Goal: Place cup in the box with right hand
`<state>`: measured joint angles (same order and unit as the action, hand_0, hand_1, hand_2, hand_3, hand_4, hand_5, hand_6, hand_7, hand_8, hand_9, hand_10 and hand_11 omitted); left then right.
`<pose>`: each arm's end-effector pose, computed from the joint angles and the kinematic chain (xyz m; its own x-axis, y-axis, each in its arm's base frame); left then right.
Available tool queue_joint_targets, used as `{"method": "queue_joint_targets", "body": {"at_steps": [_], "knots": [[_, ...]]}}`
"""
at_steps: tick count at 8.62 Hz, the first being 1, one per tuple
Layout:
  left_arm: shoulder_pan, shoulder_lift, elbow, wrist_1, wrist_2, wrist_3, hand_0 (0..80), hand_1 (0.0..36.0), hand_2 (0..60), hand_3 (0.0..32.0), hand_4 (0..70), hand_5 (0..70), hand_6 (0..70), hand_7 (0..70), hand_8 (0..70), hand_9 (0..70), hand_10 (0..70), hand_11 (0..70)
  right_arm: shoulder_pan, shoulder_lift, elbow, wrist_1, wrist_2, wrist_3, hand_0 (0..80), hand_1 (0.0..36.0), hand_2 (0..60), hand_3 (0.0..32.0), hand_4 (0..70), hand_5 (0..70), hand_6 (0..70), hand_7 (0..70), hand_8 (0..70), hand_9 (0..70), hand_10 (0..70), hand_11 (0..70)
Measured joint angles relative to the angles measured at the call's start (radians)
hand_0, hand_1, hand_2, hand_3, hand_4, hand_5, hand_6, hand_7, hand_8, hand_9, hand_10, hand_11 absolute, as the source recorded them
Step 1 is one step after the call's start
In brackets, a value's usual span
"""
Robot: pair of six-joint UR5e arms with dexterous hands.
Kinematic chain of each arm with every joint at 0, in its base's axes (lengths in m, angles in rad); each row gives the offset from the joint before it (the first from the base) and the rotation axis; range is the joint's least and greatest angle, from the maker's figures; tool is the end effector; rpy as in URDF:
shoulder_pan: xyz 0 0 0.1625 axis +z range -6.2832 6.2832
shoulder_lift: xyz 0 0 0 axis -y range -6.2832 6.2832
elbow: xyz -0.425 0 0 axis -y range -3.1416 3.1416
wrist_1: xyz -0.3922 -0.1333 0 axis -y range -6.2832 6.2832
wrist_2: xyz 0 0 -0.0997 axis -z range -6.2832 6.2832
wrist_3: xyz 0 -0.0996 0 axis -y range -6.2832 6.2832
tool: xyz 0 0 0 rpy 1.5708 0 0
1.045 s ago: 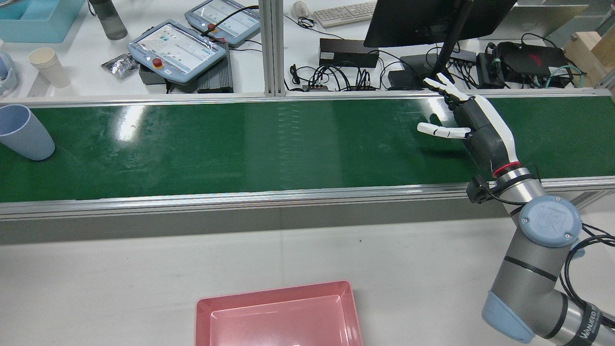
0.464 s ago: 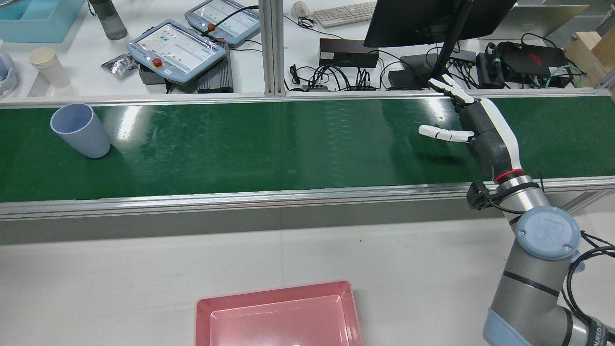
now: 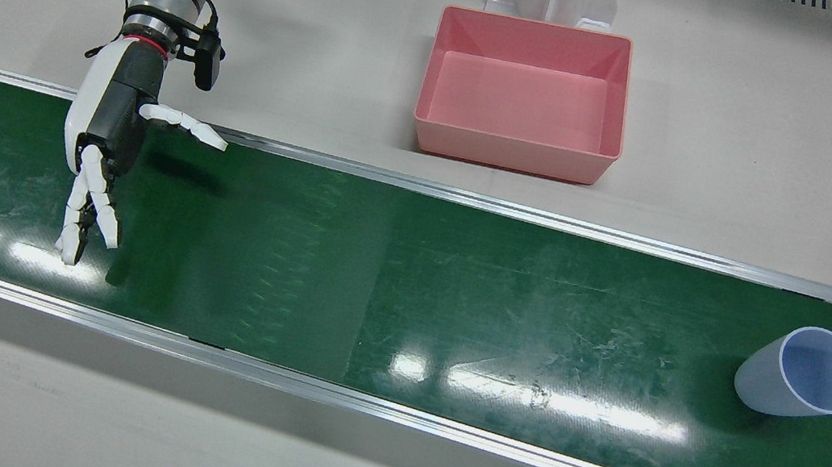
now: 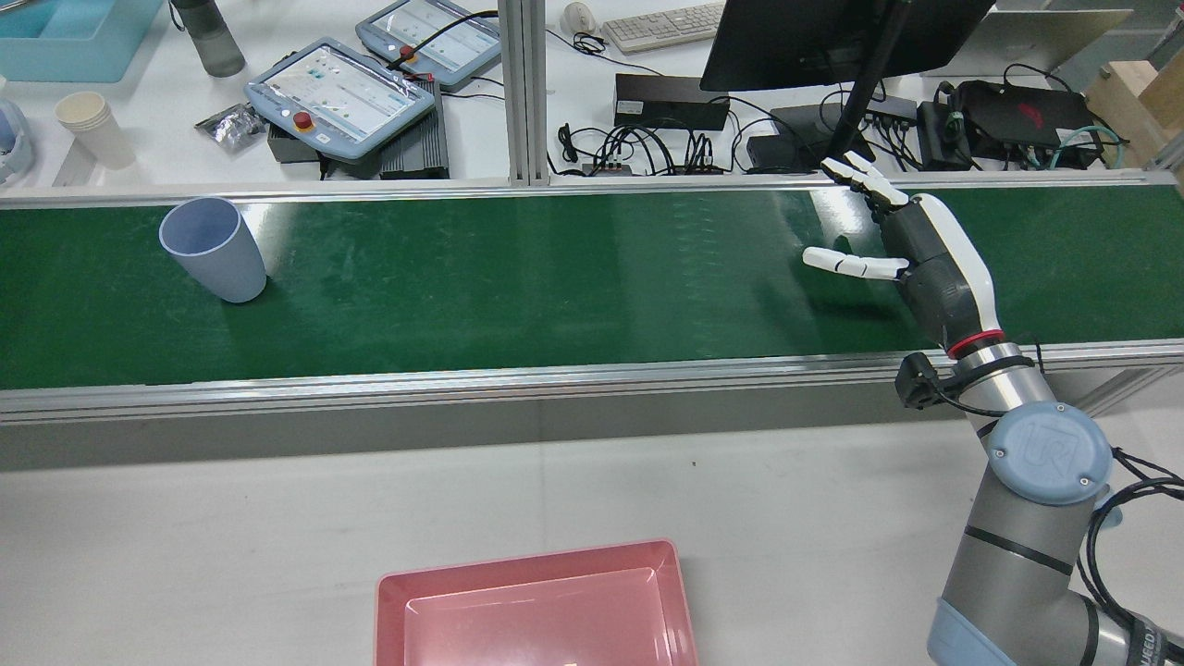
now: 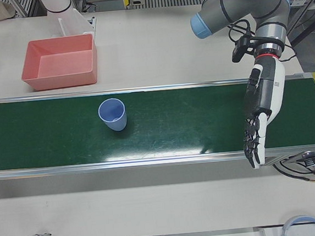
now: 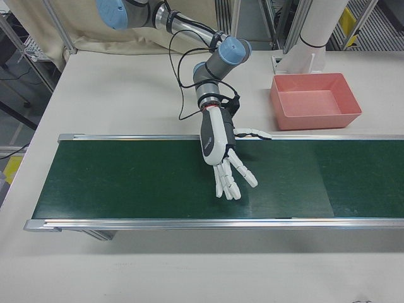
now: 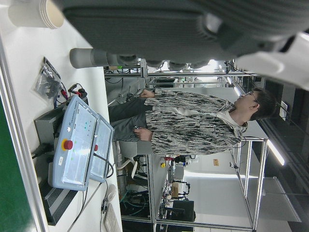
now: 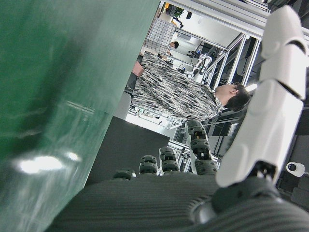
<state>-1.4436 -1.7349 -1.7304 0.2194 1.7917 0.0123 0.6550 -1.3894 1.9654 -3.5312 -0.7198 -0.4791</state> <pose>-0.0410 -0.5580 0.5461 -0.9403 -0.3386 -0.0350 -0.0016 0.1074 -0.9942 -0.2607 -0.4627 0.4527 -0.9441 0.0125 0.3293 -0.3248 0.1337 -0.9363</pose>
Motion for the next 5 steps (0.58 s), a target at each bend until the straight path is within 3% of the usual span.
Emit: {"method": "queue_joint_targets", "body": {"at_steps": [5], "knots": [[0.000,0.000,0.000,0.000,0.000,0.000,0.0,0.0,0.0,0.0,0.0,0.0,0.0,0.0,0.0,0.0,0.0,0.0,-0.003,0.004,-0.034,0.006,0.003,-0.002,45.5,14.4,15.1,0.0,0.0,4.4,4.6,15.8,4.7,8.3,0.0,1.4]]}}
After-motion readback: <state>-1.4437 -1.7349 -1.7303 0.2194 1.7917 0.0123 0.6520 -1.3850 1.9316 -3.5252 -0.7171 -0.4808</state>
